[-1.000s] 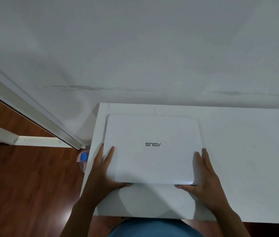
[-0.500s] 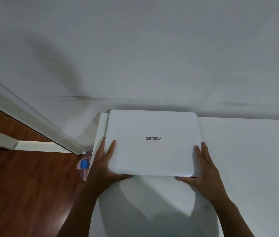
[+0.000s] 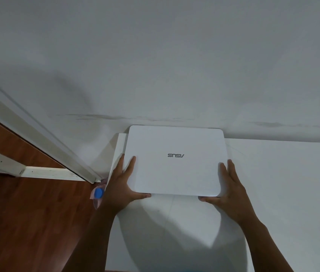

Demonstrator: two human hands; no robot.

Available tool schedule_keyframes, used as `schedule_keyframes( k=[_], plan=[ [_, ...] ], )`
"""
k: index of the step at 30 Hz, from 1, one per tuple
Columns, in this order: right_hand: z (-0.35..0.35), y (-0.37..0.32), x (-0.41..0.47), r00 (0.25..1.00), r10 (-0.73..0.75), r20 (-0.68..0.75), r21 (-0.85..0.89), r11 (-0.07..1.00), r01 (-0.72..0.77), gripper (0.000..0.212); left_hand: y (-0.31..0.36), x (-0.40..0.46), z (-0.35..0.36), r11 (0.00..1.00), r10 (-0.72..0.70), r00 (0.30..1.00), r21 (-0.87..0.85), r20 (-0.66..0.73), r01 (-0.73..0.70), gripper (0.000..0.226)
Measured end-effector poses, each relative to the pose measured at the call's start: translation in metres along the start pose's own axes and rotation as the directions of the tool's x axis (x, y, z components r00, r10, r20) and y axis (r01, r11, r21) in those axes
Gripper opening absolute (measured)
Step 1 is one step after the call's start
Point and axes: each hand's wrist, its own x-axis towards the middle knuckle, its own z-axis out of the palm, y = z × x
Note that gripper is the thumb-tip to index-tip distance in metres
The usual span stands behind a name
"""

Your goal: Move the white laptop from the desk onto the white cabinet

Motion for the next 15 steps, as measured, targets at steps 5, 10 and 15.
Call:
schedule_keyframes(
  k=[5, 10, 15],
  plan=[
    [-0.001, 0.000, 0.001, 1.000, -0.014, -0.001, -0.015, 1.000, 0.014, 0.146, 0.003, -0.004, -0.002, 0.999, 0.036, 0.999, -0.031, -0.030, -0.037, 0.135],
    [-0.003, -0.008, -0.008, 1.000, 0.014, 0.019, 0.112, 0.994, -0.016, 0.147, 0.013, -0.033, 0.016, 0.992, 0.125, 0.962, 0.039, -0.242, -0.119, 0.113],
    [-0.035, -0.021, -0.035, 0.983, 0.043, -0.179, 0.212, 0.977, -0.005, 0.111, 0.031, -0.086, 0.052, 0.917, 0.397, 0.892, 0.069, -0.217, -0.392, 0.076]
  ],
)
